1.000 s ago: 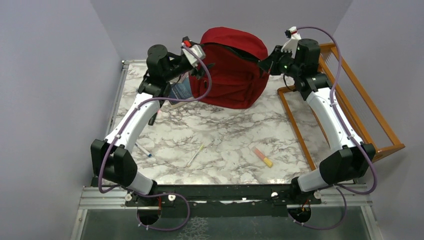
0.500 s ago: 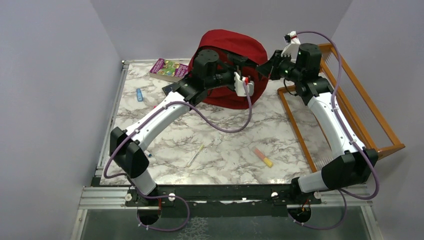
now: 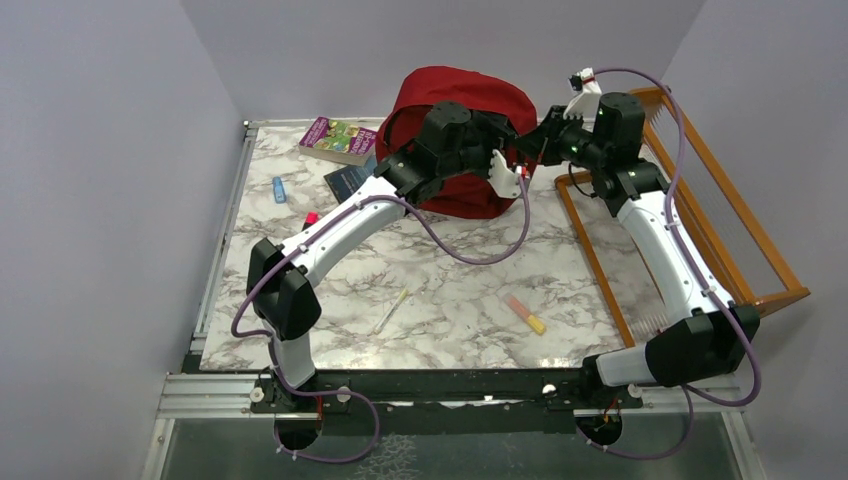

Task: Pack the student bag
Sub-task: Unzip the student bag at the center of the board.

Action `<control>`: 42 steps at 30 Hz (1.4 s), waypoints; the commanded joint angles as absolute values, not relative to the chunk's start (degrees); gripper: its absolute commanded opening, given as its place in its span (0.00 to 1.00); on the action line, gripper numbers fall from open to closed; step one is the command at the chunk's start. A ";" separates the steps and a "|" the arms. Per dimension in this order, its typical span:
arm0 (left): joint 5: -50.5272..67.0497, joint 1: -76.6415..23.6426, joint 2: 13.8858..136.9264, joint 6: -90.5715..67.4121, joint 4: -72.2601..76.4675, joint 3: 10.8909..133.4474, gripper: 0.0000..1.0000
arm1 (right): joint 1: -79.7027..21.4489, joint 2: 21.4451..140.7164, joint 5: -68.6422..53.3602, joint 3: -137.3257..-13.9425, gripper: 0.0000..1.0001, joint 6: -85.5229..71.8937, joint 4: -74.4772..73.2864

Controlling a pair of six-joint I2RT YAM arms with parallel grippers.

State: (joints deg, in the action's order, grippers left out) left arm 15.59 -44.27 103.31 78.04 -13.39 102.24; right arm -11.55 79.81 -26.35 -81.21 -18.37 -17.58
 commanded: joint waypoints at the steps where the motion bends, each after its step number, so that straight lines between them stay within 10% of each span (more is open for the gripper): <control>1: 13.00 -44.47 103.62 79.70 -11.80 104.46 0.57 | -11.43 77.61 -28.17 -80.38 0.00 -17.90 -16.43; 14: 4.41 -44.47 103.10 77.37 -2.50 100.40 0.00 | -11.43 75.54 -17.35 -77.70 0.00 -19.39 -20.06; 42: -4.66 -43.15 103.33 66.96 11.40 99.05 0.00 | -10.13 84.02 -13.34 -57.25 0.02 -27.94 -10.96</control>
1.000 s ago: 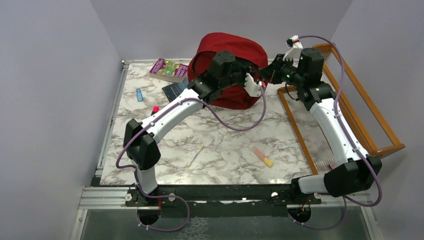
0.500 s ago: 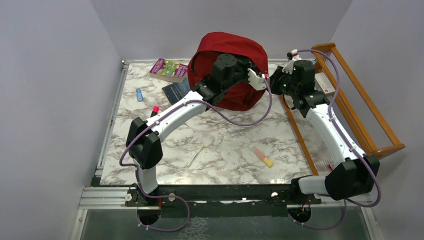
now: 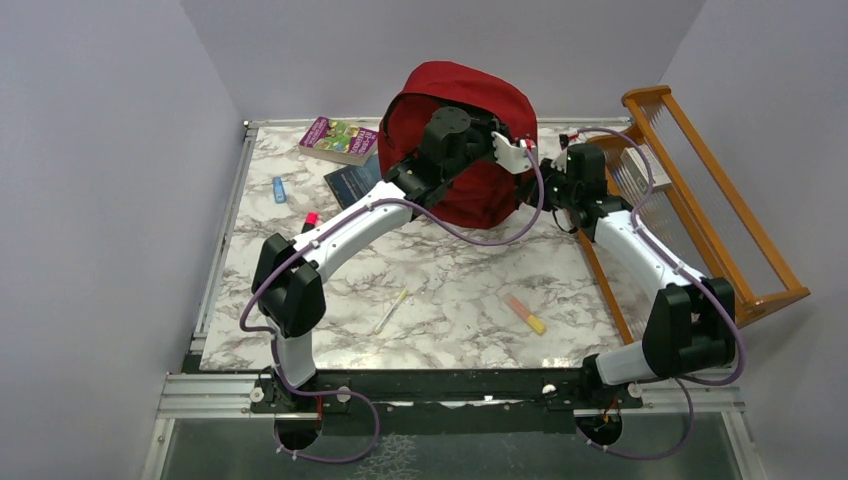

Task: Pack the student bag
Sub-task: Unzip the student bag at the center of the board.

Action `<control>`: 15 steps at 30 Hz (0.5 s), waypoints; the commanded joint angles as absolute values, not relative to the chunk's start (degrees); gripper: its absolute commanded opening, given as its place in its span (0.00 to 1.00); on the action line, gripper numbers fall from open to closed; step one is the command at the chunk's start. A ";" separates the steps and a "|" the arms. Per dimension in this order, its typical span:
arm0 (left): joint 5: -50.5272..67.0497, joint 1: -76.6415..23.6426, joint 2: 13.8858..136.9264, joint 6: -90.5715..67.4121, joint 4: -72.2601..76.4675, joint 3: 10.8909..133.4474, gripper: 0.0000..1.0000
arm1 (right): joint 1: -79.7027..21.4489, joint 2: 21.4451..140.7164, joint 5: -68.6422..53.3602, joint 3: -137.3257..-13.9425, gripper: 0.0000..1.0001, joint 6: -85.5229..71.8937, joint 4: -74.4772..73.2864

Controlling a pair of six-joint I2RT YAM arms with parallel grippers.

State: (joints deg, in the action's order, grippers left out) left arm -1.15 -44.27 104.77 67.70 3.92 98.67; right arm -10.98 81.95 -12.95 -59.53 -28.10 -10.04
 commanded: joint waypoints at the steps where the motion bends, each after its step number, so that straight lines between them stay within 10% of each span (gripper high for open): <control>1: -4.58 -43.15 103.09 66.85 11.53 98.62 0.00 | -10.22 83.79 -13.33 -57.30 0.04 -27.64 -11.25; 9: -2.97 -43.20 100.95 61.84 10.14 95.77 0.00 | -10.12 72.79 -9.06 -59.50 0.50 -23.03 -14.76; 15: 5.81 -42.98 95.07 58.34 9.04 88.79 0.00 | -10.15 63.94 -7.91 -62.53 0.67 -17.41 -15.25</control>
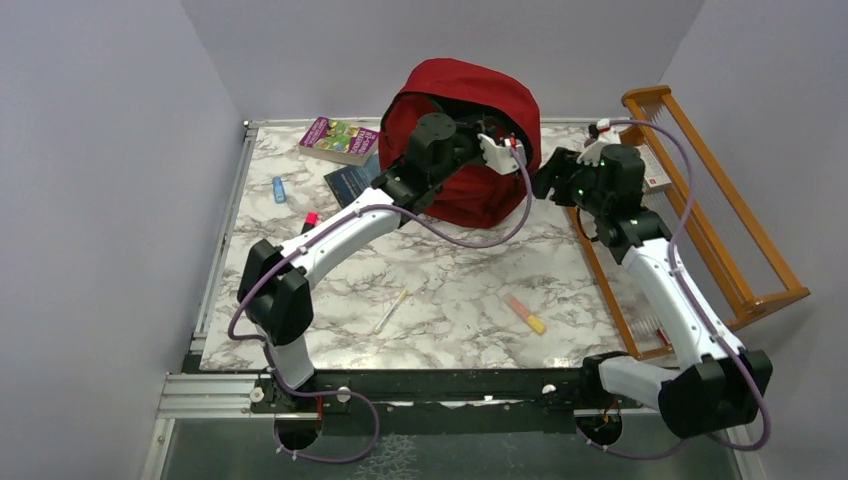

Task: Pack the student bag
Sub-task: Unzip the student bag at the center of the board, then adjust the student bag at the center of the board.

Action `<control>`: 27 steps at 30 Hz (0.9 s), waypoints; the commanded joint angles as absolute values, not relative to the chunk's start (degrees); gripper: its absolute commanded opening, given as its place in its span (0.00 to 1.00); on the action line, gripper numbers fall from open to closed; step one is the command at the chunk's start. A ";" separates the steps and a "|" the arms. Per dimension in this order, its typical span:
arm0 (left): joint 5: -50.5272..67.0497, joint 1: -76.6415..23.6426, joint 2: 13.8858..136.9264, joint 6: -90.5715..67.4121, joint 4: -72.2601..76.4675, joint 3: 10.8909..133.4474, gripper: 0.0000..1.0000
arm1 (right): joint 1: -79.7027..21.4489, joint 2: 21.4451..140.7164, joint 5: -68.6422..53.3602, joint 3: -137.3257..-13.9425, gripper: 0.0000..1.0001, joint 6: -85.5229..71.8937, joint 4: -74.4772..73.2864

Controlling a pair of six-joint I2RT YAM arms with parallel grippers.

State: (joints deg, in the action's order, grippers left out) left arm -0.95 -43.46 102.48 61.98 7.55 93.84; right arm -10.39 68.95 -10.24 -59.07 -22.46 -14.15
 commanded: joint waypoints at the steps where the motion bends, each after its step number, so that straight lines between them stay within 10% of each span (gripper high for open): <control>1: 7.43 -42.96 93.44 58.43 10.78 86.00 0.00 | -10.16 63.21 -8.12 -63.43 0.70 -16.54 -15.22; 15: 16.17 -42.65 81.28 53.28 17.29 65.76 0.00 | -10.20 76.46 -28.78 -90.12 0.78 -3.81 -23.61; 27: 14.23 -42.10 80.82 52.09 18.29 62.65 0.00 | -17.73 75.72 -26.70 -82.25 0.82 14.24 -10.07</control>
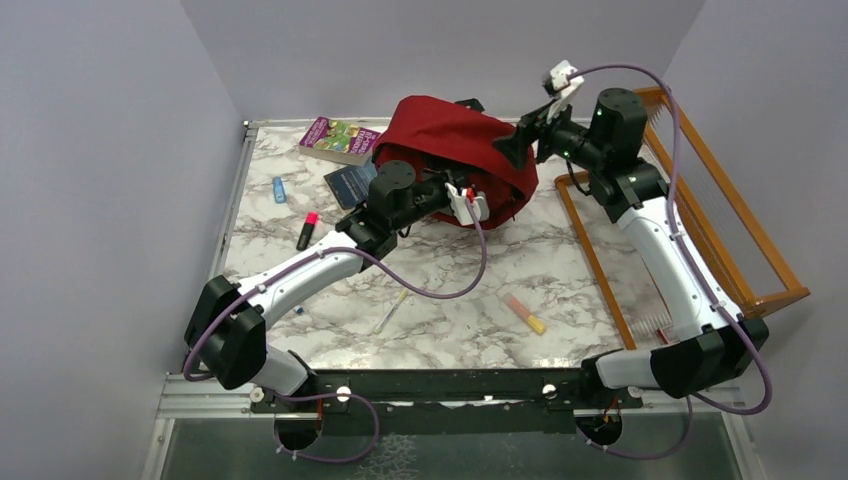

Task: Pack the student bag
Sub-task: Adjust the student bag at the center of the board.

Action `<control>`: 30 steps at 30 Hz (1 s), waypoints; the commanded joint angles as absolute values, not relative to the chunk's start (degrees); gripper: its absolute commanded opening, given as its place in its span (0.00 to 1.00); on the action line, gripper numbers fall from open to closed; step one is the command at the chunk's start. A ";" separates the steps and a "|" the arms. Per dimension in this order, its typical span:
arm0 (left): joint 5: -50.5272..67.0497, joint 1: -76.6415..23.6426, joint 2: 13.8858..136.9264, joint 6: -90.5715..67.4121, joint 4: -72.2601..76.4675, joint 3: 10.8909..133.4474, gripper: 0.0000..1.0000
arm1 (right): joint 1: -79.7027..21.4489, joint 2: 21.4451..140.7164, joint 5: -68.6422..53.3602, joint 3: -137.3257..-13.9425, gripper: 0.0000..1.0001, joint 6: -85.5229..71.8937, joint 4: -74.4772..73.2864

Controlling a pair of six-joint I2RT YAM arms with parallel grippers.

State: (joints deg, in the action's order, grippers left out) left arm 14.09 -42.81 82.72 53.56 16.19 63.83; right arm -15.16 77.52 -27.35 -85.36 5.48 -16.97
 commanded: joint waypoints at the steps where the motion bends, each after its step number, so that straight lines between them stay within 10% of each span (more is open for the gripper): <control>1: 14.23 -41.86 80.78 51.87 18.44 62.51 0.00 | -18.34 75.15 -26.53 -81.23 0.82 15.77 -9.03; 14: 19.60 -36.30 83.73 51.41 19.16 66.97 0.00 | -22.35 64.74 -32.86 -55.12 0.73 37.33 23.18; 30: 21.94 -34.89 89.43 49.51 19.34 74.57 0.00 | -24.94 64.85 -33.41 -55.06 0.80 45.45 19.21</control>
State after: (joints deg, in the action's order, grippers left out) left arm 19.94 -35.24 88.53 51.13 16.73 71.29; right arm -23.29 65.23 -33.34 -55.00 42.02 18.44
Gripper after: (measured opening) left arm 0.017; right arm 0.802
